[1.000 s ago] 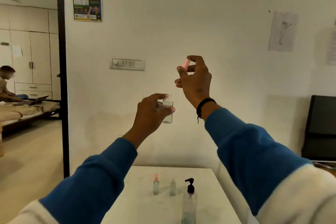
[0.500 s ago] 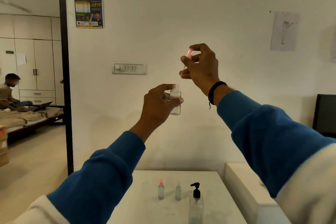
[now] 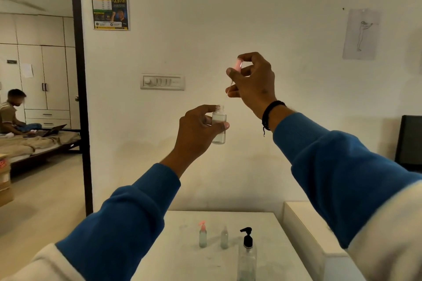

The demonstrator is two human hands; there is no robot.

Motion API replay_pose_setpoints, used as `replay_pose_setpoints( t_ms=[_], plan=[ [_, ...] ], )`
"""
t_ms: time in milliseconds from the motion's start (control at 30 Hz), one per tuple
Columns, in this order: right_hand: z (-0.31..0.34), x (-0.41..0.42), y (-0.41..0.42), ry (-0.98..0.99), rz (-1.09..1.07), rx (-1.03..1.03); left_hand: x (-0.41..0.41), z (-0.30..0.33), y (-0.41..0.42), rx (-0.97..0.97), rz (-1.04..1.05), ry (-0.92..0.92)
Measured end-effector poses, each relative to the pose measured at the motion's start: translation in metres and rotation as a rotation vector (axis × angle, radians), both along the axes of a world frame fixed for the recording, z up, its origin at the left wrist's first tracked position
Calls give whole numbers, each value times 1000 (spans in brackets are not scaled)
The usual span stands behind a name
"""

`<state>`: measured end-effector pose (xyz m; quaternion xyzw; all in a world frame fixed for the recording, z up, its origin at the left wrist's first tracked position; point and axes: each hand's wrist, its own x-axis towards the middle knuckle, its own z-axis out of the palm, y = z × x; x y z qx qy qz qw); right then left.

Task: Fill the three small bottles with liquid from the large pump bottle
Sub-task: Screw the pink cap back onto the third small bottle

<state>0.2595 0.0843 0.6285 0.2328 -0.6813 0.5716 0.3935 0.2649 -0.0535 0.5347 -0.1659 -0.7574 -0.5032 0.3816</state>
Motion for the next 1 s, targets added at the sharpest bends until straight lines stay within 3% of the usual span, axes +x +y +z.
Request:
replay_pose_setpoints(
  t_ms=[533, 1000],
  plan=[
    [-38, -7, -15, 31, -95, 266, -2, -1, -3, -13, 20, -2],
    [-62, -11, -17, -17, -109, 243, -5, -5, 2, -61, 71, 42]
  ],
)
